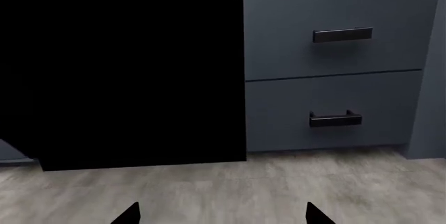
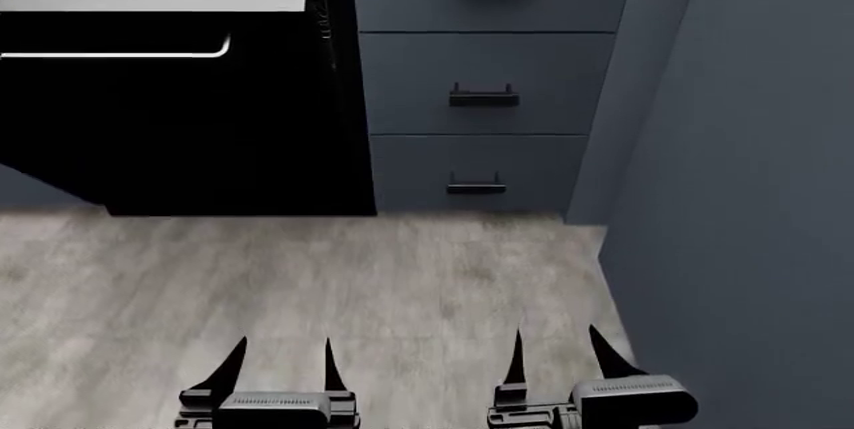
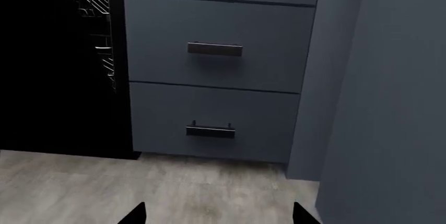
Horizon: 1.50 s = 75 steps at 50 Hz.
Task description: Close the dishwasher door
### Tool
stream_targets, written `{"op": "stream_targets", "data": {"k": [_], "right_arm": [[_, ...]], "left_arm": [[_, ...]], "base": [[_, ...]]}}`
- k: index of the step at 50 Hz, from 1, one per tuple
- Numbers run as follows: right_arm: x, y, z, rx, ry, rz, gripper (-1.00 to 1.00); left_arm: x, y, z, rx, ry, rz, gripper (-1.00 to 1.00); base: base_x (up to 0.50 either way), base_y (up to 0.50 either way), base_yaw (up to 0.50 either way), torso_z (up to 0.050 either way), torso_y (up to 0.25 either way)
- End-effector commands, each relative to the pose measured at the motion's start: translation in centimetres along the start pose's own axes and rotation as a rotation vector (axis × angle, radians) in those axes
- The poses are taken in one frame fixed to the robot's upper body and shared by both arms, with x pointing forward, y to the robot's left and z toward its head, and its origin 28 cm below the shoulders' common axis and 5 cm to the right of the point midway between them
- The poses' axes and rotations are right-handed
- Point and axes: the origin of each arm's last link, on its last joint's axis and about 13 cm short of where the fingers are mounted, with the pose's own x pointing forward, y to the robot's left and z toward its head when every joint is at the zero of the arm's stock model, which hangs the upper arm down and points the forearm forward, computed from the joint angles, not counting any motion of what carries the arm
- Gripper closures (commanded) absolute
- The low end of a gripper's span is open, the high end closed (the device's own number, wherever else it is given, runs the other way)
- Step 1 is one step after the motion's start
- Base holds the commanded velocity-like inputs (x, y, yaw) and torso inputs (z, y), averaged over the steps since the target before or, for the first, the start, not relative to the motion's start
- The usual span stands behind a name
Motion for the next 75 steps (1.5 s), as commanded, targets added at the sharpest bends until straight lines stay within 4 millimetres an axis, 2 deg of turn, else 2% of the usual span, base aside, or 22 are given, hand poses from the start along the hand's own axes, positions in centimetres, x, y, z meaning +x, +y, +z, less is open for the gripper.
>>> {"op": "stream_targets", "data": {"k": [1, 37, 42, 75], "right_arm": [[-0.14, 0.01, 0.03, -0.003, 0.000, 0.000, -1.00], [-0.81, 0.28, 0.63, 0.003, -0.033, 0.014, -1.00], [-0.72, 0.11, 0.55, 0.009, -0.028, 0.000, -1.00], [-1.07, 0.30, 0.97, -0.008, -0.053, 0.023, -1.00]], "left_arm": [[-0.10, -0.01, -0.02, 0.002, -0.001, -0.003, -1.00], [-0.63, 0.14, 0.35, -0.030, -0.015, 0.018, -1.00], [-0.59, 0.10, 0.53, -0.033, -0.005, 0.020, -1.00], [-0.84, 0.23, 0.68, -0.009, -0.029, 0.011, -1.00]], "base": [[0.00, 0.00, 0.00, -0.050, 0.000], [0.00, 0.00, 0.00, -0.050, 0.000], [0.00, 0.04, 0.00, 0.000, 0.000], [0.00, 0.50, 0.00, 0.000, 0.000]]}}
